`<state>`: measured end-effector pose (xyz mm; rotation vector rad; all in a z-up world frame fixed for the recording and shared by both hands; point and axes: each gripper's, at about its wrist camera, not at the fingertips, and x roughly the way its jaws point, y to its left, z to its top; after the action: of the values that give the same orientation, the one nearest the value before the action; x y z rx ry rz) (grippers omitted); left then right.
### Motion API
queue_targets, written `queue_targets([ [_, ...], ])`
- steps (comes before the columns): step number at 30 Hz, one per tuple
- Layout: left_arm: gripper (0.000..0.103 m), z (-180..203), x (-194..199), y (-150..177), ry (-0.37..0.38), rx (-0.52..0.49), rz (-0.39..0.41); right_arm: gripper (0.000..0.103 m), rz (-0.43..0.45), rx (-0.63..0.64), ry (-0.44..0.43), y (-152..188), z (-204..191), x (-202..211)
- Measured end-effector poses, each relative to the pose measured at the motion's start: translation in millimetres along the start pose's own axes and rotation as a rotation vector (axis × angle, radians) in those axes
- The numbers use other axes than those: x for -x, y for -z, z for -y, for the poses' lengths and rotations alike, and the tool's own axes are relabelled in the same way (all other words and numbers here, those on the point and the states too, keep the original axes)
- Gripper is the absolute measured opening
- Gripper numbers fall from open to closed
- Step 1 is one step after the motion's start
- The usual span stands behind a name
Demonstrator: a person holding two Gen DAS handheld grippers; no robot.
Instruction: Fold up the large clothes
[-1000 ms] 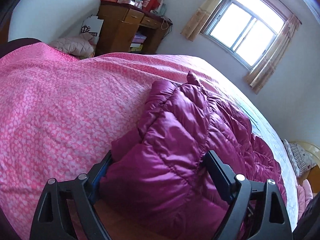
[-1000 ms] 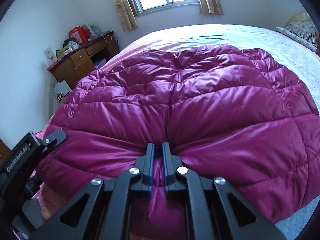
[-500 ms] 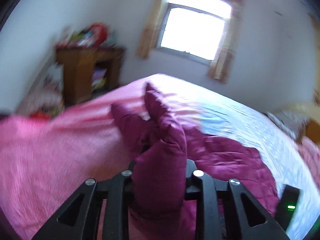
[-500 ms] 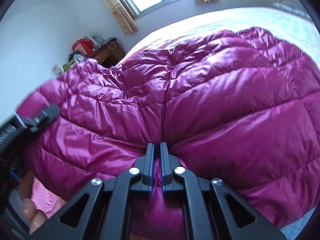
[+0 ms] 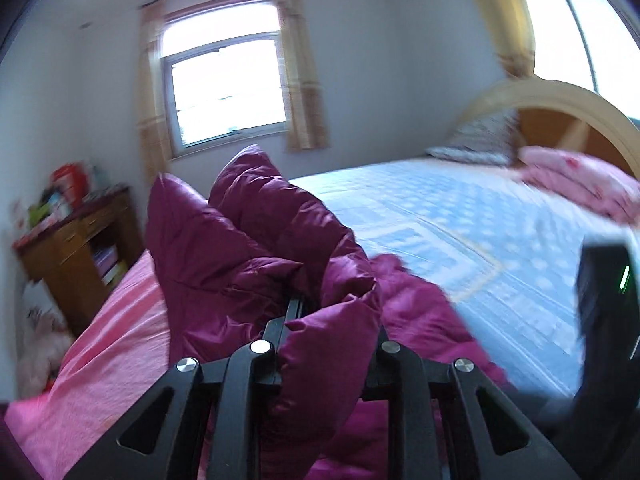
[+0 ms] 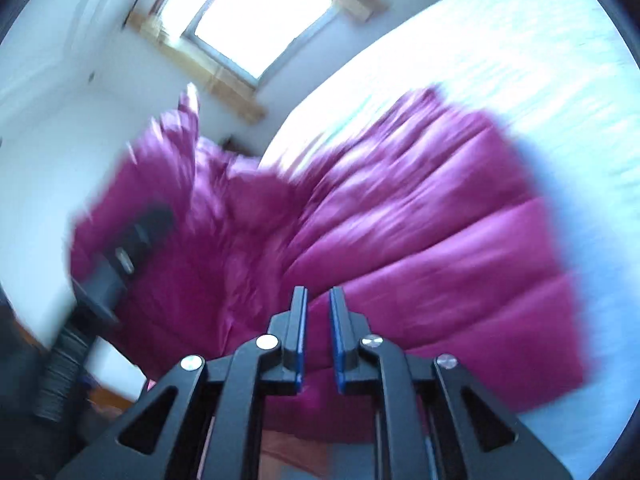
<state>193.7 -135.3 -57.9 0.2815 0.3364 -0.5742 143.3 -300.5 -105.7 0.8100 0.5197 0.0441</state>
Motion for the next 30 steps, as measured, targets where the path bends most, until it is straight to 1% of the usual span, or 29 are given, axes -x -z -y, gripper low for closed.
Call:
queue_targets([
  [4, 0.021, 45, -16, 5, 0.103, -0.095, -0.042, 0.016, 0.13, -0.076, 0.083, -13, 45, 51],
  [6, 0.02, 69, -25, 13, 0.143, -0.154, -0.072, 0.016, 0.155, -0.109, 0.109, -14, 64, 65],
  [8, 0.02, 87, -31, 22, 0.183, -0.203, -0.099, 0.016, 0.163, -0.142, 0.122, -12, 81, 75],
  [10, 0.02, 101, -39, 37, 0.207, -0.25, -0.128, 0.018, 0.167, -0.154, 0.127, -10, 88, 79],
  [11, 0.02, 104, -43, 42, 0.214, -0.261, -0.143, 0.024, 0.17, -0.154, 0.123, -10, 89, 82],
  [12, 0.02, 106, -48, 47, 0.225, -0.278, -0.163, 0.038, 0.174, -0.153, 0.115, -10, 90, 85],
  [13, 0.02, 105, -48, 46, 0.243, -0.277, -0.17, 0.049, 0.179, -0.153, 0.104, -11, 90, 90],
  [14, 0.02, 104, -46, 45, 0.264, -0.265, -0.17, 0.072, 0.189, -0.152, 0.096, -14, 88, 90],
  [15, 0.02, 98, -46, 44, 0.29, -0.239, -0.173, 0.084, 0.209, -0.144, 0.092, -18, 83, 92],
  [16, 0.02, 91, -48, 44, 0.313, -0.208, -0.183, 0.084, 0.231, -0.121, 0.082, -26, 80, 96],
  [17, 0.02, 88, -50, 43, 0.329, -0.188, -0.191, 0.084, 0.234, -0.09, 0.069, -38, 72, 94],
  [19, 0.02, 80, -51, 41, 0.36, -0.158, -0.196, 0.083, 0.208, -0.002, 0.036, -57, 55, 85],
  [20, 0.02, 79, -51, 40, 0.364, -0.153, -0.194, 0.081, 0.187, 0.047, 0.023, -64, 46, 79],
  [22, 0.02, 75, -48, 40, 0.362, -0.152, -0.187, 0.079, 0.12, 0.157, 0.009, -85, 24, 56],
  [24, 0.021, 73, -44, 40, 0.347, -0.166, -0.179, 0.079, 0.062, 0.243, 0.034, -97, 2, 32],
  [26, 0.021, 84, -40, 44, 0.343, -0.163, -0.171, 0.079, -0.036, 0.302, 0.037, -103, -13, -1],
  [27, 0.021, 82, -39, 44, 0.341, -0.147, -0.167, 0.077, -0.094, 0.318, 0.041, -106, -18, -21],
  [28, 0.024, 77, -35, 44, 0.338, -0.129, -0.169, 0.072, -0.146, 0.328, 0.041, -102, -21, -36],
  [29, 0.025, 73, -31, 44, 0.347, -0.114, -0.176, 0.048, -0.215, 0.339, 0.037, -100, -22, -52],
  [30, 0.029, 66, -24, 46, 0.371, -0.091, -0.182, 0.027, -0.267, 0.341, 0.023, -95, -20, -60],
])
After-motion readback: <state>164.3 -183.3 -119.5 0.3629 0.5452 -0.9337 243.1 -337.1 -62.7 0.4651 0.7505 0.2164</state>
